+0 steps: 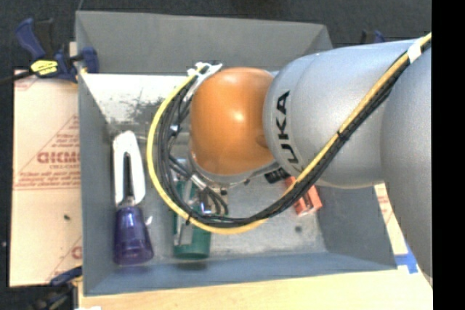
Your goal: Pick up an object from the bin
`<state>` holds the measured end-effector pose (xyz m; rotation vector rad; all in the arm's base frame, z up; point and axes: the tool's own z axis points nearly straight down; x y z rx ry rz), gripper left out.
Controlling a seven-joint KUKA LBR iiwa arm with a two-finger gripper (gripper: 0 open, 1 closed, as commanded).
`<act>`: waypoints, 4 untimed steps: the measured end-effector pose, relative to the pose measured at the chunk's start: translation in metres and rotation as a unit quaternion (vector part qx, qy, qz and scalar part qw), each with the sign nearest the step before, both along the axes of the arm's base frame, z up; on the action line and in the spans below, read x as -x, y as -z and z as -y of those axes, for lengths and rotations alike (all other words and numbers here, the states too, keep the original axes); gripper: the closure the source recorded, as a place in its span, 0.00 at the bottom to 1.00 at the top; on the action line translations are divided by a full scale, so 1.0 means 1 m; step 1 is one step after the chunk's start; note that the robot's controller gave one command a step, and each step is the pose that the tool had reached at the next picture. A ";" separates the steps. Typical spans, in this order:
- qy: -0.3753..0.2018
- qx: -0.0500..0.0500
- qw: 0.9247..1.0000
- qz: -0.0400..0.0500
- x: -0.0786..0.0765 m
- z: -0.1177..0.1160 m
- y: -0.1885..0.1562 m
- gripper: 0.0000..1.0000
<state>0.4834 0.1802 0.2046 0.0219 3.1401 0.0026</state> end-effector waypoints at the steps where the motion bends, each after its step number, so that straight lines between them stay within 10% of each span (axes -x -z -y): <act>1: 0.000 0.000 1.000 0.000 0.000 0.000 0.000 0.00; 2: -0.009 0.001 1.000 -0.001 0.005 0.015 -0.101 0.00; 4: 0.014 -0.001 1.000 0.003 -0.007 0.003 -0.090 0.00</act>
Offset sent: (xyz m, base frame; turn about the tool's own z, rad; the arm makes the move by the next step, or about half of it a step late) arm -0.0121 -0.0400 0.2654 -0.0264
